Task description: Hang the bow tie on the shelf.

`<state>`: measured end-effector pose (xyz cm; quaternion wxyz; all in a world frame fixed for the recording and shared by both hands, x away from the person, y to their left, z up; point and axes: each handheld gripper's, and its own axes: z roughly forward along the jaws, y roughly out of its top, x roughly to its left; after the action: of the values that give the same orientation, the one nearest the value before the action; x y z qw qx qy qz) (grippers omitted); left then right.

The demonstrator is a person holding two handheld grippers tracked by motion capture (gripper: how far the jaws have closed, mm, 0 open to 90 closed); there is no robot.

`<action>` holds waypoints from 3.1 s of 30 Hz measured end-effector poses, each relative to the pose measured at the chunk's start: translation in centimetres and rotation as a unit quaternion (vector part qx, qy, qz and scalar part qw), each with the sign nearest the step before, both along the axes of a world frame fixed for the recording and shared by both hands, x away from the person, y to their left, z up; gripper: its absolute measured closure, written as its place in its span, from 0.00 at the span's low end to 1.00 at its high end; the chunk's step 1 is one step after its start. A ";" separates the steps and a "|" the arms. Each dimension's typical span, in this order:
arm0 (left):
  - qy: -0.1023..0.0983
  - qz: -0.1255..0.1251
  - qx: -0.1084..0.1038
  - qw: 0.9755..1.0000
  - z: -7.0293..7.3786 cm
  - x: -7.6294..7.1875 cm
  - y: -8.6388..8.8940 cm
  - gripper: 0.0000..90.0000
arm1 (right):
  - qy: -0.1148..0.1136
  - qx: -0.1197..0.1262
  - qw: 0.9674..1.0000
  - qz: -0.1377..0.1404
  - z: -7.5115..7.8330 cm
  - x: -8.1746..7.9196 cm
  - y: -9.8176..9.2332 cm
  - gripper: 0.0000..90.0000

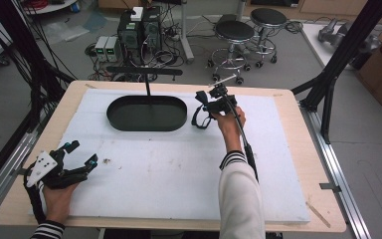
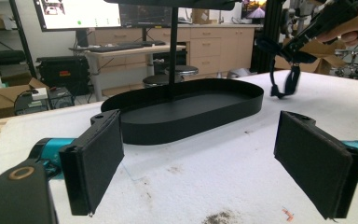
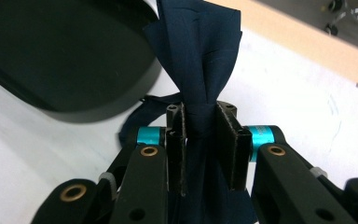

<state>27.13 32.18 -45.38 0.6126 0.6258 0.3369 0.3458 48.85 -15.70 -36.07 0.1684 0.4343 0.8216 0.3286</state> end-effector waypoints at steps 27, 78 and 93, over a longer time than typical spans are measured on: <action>-0.001 0.001 0.003 1.000 0.0 0.0 -0.1 0.18 | -0.111 0.072 0.991 0.017 3.1 -1.4 -0.8 0.83; 0.003 0.002 0.008 1.000 0.0 0.0 -0.1 0.18 | -0.198 0.139 0.966 0.096 7.2 -0.9 6.8 0.83; 0.002 0.000 0.006 1.000 0.0 0.0 -0.1 0.18 | -0.206 0.107 0.972 0.033 6.4 0.7 7.5 0.83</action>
<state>27.16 32.08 -45.35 0.6078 0.6303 0.3360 0.3469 49.54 -8.19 -29.70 0.2755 0.3459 0.7429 0.5025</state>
